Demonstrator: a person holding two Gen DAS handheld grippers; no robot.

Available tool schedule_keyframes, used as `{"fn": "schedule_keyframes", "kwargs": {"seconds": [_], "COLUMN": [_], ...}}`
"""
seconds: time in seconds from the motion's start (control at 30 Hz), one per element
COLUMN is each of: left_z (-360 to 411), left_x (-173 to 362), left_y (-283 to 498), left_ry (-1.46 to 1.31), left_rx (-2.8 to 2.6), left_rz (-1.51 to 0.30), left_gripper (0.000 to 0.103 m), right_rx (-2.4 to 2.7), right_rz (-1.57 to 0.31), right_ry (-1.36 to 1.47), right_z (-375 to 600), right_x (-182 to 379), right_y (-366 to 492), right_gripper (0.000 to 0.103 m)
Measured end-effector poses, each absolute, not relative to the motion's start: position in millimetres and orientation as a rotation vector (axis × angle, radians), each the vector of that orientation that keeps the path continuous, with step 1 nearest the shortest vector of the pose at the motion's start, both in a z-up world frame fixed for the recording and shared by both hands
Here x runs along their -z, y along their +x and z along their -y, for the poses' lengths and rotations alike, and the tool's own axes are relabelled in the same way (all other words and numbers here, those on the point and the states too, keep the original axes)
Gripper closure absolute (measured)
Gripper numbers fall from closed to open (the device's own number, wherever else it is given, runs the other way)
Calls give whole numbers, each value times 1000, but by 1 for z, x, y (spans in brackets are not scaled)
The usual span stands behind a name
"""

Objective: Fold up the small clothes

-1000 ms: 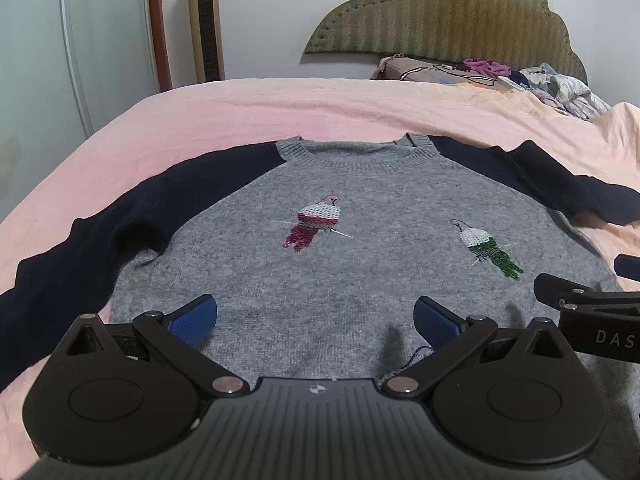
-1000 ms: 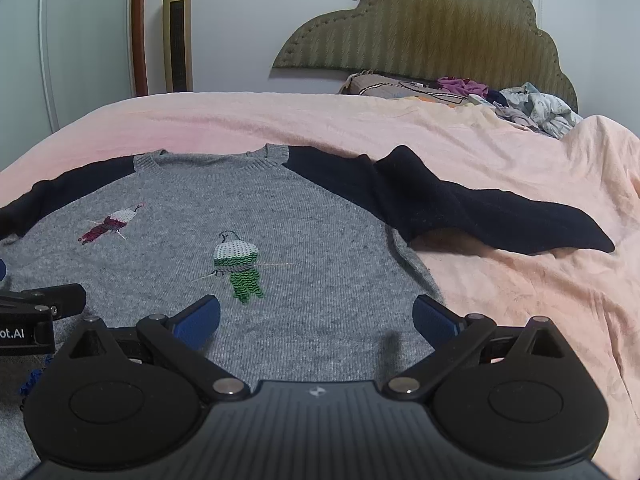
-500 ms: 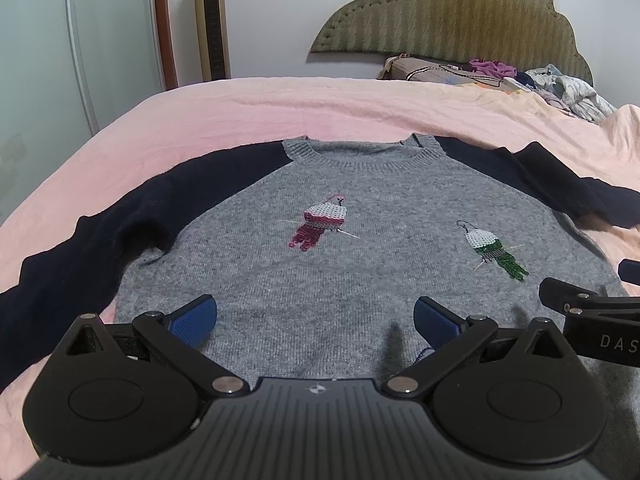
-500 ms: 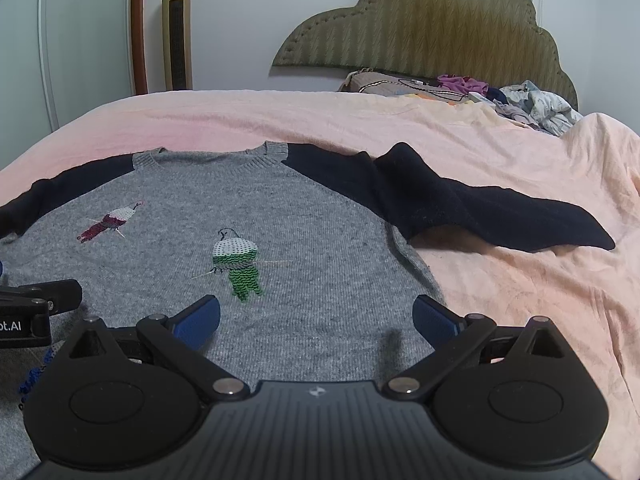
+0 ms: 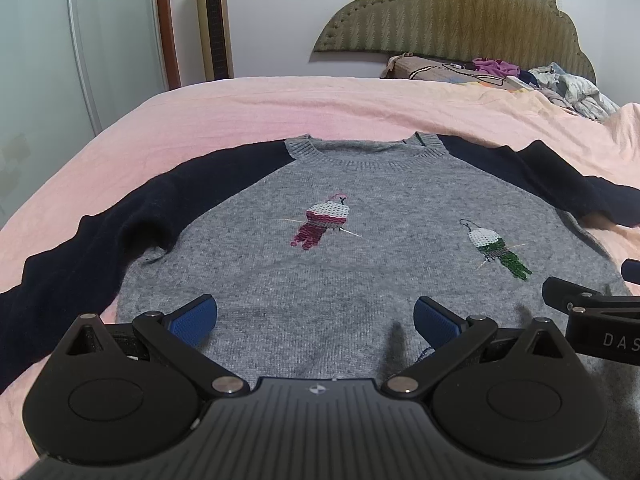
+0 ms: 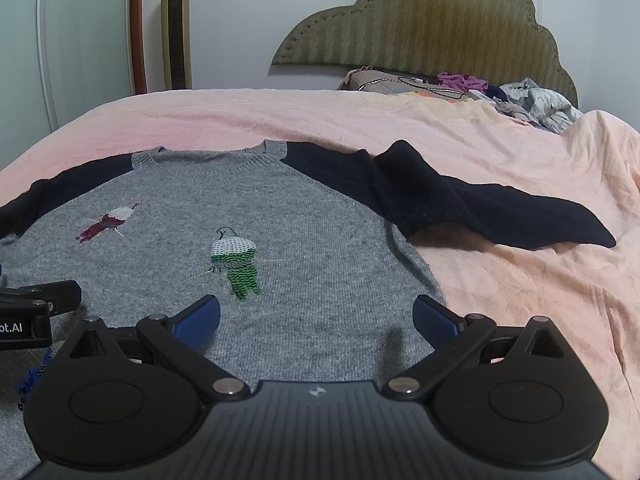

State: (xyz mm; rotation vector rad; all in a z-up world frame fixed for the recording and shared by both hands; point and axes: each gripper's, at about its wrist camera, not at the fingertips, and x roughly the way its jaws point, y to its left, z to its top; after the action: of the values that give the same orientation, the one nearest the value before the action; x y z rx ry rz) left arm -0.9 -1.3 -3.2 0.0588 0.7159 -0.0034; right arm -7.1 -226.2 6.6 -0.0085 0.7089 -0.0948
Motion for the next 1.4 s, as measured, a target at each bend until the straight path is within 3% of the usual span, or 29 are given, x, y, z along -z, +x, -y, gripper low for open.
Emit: {"fn": "schedule_keyframes", "kwargs": {"seconds": [0.63, 0.93, 1.2, 1.4], "left_z": [13, 33, 34, 28], "left_x": [-14, -8, 4, 8], "left_y": [16, 34, 49, 57], "left_ry": [60, 108, 115, 100], "left_rx": [37, 81, 106, 94], "left_rz": [-676, -671, -710, -745], "left_gripper": [0, 0, 0, 0], "right_rx": [-3, 35, 210, 285], "right_rz": [-739, -618, -494, -476], "right_ry": [133, 112, 661, 881], "right_z": [254, 308, 468, 525], "right_x": [-9, -25, -13, 11], "right_y": [13, 14, 5, 19], "right_gripper": [0, 0, 0, 0]}}
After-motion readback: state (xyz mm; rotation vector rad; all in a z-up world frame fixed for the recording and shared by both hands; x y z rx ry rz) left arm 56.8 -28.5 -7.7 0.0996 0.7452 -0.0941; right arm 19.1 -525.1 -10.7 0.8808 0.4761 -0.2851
